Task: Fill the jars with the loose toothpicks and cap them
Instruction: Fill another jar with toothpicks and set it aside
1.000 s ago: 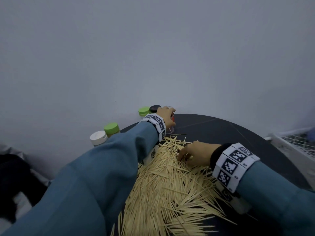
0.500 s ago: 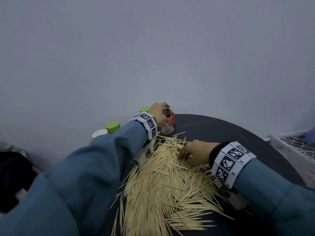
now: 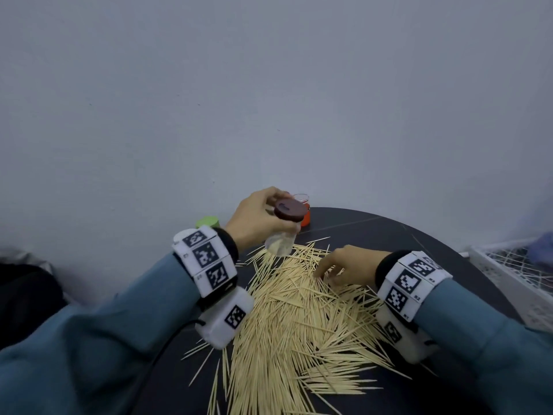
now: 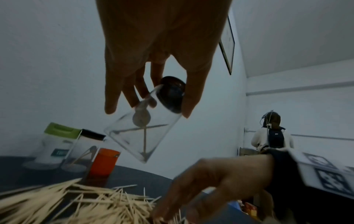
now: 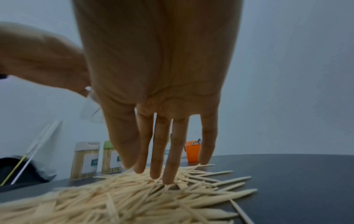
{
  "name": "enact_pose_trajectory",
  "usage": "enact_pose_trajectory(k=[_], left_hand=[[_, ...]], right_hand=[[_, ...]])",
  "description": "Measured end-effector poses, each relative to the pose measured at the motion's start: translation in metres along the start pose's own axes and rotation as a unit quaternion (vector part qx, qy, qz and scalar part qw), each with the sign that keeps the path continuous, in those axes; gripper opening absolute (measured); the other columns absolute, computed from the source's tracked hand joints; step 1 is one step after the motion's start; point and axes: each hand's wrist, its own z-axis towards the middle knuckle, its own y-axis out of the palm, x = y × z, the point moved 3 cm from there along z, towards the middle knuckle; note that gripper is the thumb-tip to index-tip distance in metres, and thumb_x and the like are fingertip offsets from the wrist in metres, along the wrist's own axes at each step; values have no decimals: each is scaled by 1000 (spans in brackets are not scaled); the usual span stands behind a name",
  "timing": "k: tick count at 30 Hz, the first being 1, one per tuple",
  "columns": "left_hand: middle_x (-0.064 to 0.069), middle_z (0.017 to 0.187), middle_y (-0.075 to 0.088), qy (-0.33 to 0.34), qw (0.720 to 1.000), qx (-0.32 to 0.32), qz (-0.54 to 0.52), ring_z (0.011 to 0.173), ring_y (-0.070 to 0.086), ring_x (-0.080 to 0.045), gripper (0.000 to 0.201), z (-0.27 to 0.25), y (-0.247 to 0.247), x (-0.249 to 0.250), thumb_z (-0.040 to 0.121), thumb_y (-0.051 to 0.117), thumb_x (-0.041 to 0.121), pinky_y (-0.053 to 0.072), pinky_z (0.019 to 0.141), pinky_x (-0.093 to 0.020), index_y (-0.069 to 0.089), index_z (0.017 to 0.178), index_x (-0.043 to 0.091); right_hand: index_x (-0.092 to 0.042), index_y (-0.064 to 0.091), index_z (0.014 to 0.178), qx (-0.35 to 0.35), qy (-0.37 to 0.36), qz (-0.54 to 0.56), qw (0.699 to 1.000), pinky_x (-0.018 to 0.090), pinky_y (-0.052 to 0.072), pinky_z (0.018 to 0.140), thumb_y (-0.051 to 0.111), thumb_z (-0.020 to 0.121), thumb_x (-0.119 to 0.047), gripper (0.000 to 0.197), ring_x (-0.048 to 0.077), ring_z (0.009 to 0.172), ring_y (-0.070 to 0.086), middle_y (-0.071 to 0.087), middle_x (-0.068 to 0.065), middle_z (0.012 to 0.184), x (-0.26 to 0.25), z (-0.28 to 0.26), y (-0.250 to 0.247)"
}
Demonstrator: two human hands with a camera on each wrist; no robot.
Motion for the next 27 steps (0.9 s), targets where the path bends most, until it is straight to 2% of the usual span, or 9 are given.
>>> enact_pose_trajectory(k=[4,6,9,11,14,16,19,24,27], left_hand=[[10,102,62,7,1000,0,-25,79,58,8,57,-25,5,-14,68,83,17,42,69,-4,58,118,24],[11,104,61,3,1000,5,-28,87,56,7,62,-32,10,-23,66,85,21,41,70,-4,55,121,23],[10,104,64,-7,999,10,-40,96,59,-2,55,-35,18,-34,61,87,24,42,75,-6,58,108,23],[9,101,65,-6,999,13,-45,95,59,-2,53,-35,22,-36,59,89,24,42,74,-2,60,104,20],[8,99,67,8,998,14,-54,94,60,0,52,-35,27,-34,58,89,25,43,74,-2,63,102,20],[11,96,68,16,998,12,-64,94,62,1,48,-35,29,-33,57,89,24,44,77,-6,64,98,23],[11,95,68,19,997,12,-80,93,62,4,50,-33,32,-35,58,89,25,44,78,-7,63,100,24],[9,95,69,36,994,1,-102,93,63,-1,37,-33,33,-37,65,85,27,43,74,-8,62,94,27],[6,99,70,39,991,-11,-125,99,63,-3,37,-31,33,-37,67,84,23,45,82,-13,62,96,22]], right_hand=[[-20,59,121,43,-23,25,998,19,41,90,51,94,-16,28,10,106,58,61,-4,122,2,2,-8],[-16,58,120,101,-35,86,991,25,45,93,44,98,-22,26,10,100,61,64,-1,116,2,1,-15],[-14,55,120,179,-48,265,946,33,50,89,32,100,-35,38,14,91,66,66,1,107,-2,-5,-24],[-15,54,120,177,-61,340,922,34,52,85,34,93,-47,47,16,89,67,66,2,105,-7,-8,-26],[-19,54,118,166,-79,328,926,29,54,79,47,76,-57,57,15,89,67,66,2,104,-16,-8,-23],[-19,55,118,192,-73,291,935,28,54,78,56,75,-55,55,15,88,67,67,1,103,-16,-5,-20],[-17,58,114,230,-73,281,929,24,54,73,64,82,-42,41,14,84,67,68,2,100,-15,-2,-20],[-13,60,111,250,-93,293,918,21,55,67,64,84,-35,35,17,76,70,71,5,93,-14,-3,-23],[-11,60,113,250,-108,295,916,21,54,68,64,84,-32,36,18,76,69,71,7,93,-14,-4,-24]])
